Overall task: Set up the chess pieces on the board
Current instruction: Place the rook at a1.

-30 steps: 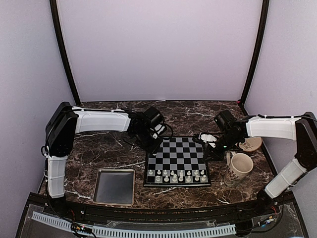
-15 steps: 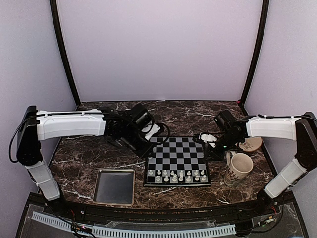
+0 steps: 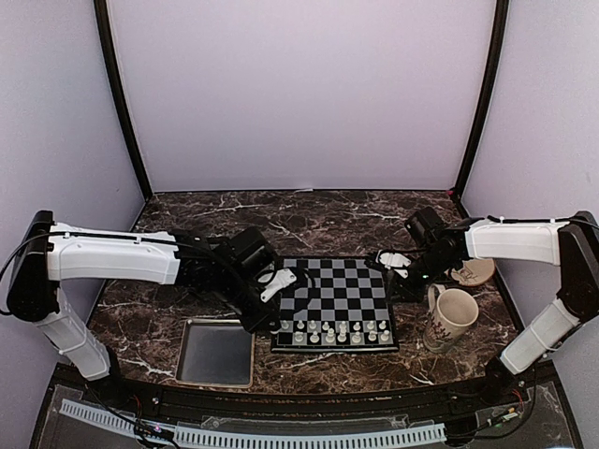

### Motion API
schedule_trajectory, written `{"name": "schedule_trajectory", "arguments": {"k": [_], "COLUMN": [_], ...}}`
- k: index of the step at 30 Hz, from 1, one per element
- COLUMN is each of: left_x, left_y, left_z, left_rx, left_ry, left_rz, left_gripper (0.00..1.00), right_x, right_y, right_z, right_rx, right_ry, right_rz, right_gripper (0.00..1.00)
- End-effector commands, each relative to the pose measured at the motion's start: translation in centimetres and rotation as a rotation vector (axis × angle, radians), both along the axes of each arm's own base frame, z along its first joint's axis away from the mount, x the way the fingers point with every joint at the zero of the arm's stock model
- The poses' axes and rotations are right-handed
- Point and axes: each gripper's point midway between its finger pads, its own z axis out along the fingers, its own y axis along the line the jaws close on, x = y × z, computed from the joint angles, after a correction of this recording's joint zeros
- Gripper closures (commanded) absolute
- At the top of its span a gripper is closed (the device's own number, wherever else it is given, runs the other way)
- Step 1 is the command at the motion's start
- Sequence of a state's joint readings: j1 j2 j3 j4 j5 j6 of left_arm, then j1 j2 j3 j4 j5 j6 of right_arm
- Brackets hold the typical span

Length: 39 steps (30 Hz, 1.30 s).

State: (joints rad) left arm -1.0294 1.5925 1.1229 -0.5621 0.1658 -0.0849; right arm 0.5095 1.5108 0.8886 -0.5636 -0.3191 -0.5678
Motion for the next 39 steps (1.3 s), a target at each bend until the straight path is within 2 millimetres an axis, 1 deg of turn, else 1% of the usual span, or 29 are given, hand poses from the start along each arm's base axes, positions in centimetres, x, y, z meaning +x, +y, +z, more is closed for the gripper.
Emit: {"name": "schedule_trajectory", "arguments": {"k": [1, 9, 17, 36, 39], "left_x": [0.1, 0.6, 1.0, 0.9, 0.8], "left_y": [-1.3, -2.2, -2.4, -2.9, -2.8], "left_z": [-0.4, -2.0, -3.2, -4.6, -4.7], "left_rx": [-0.014, 0.024, 0.05, 0.059, 0.062], "left_ry": [-0.033, -0.051, -0.052, -0.027, -0.025], "left_rz": [-0.047, -0.06, -0.056, -0.062, -0.062], "left_gripper": [0.94, 0.94, 0.94, 0.93, 0.91], "right_x": [0.5, 0.5, 0.4, 0.5, 0.6], "right_y": [-0.1, -0.2, -0.1, -0.3, -0.3], "right_z": [0.5, 0.6, 0.6, 0.4, 0.5], "right_rx": [0.012, 0.015, 0.017, 0.007, 0.008], "right_ry": [-0.029, -0.032, -0.028, -0.03, -0.032], "right_rz": [-0.01, -0.01, -0.009, -0.013, -0.013], "right_gripper": [0.77, 0.77, 0.77, 0.77, 0.77]}}
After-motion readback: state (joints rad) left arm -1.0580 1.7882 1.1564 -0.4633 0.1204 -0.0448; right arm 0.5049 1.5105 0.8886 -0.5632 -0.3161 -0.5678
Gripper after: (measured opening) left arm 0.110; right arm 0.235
